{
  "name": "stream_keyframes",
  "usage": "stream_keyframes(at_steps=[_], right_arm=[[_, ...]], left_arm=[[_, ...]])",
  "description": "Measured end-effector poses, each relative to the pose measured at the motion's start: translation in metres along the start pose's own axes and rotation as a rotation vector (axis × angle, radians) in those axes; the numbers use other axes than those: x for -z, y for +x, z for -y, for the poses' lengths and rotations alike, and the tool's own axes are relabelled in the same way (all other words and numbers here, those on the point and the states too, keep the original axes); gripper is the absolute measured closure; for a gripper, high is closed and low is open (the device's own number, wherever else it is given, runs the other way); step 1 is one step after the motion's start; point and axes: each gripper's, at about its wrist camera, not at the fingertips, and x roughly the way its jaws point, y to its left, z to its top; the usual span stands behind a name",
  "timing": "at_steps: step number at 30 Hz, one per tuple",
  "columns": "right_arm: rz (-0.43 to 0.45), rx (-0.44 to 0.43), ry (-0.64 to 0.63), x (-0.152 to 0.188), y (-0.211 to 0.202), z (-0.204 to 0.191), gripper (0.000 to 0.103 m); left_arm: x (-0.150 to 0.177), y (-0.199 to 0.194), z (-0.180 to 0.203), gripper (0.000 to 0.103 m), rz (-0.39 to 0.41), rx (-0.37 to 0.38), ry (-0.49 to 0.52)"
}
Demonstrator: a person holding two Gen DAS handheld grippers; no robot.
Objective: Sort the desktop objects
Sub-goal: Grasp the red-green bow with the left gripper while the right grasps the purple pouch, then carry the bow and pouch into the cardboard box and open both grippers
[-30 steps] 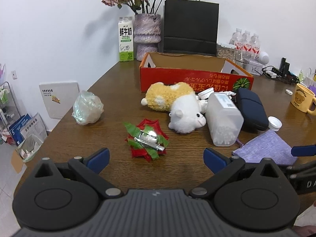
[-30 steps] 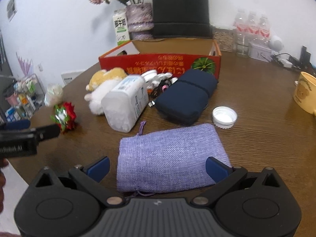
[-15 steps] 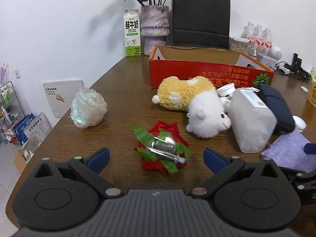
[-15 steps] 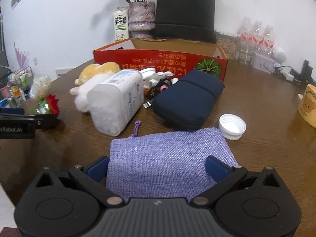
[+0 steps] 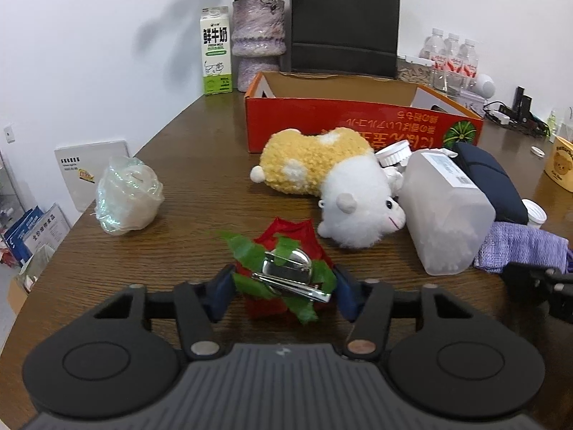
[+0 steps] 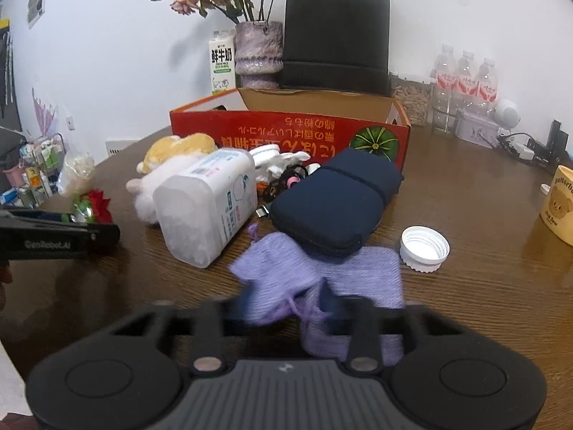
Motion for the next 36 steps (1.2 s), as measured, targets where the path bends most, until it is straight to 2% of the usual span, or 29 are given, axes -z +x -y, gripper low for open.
stream_keyframes(at_steps=[1,4,12,18,22,28,32,36], right_arm=[[0.001,-0.016,0.008,0.0,-0.001,0.002,0.091],[0.009,-0.054,0.011,0.003,-0.006,0.002,0.095],[0.069,-0.093,-0.022,0.002,-0.025,-0.005,0.096],[0.136,-0.118,-0.023,-0.012,-0.043,-0.003,0.096],[0.204,-0.115,-0.026,-0.035,-0.051,0.002,0.096],[0.311,-0.089,-0.073,-0.089,-0.055,0.009,0.096],[0.353,-0.065,-0.106,-0.133,-0.043,0.013,0.096],[0.367,-0.028,-0.139,-0.176,-0.021,0.018,0.096]], left_arm=[[0.0,-0.001,0.0,0.053,0.003,0.003,0.002],[0.002,-0.006,0.002,0.057,0.014,0.008,0.005],[0.0,-0.026,0.004,0.06,0.057,0.012,0.008],[-0.016,-0.043,0.007,0.06,0.12,0.017,0.023],[-0.043,-0.05,0.009,0.06,0.174,0.044,0.037],[-0.101,-0.047,0.016,0.06,0.245,0.072,0.065],[-0.149,-0.027,0.023,0.06,0.257,0.063,0.076],[-0.19,0.003,0.028,0.06,0.225,0.058,0.08]])
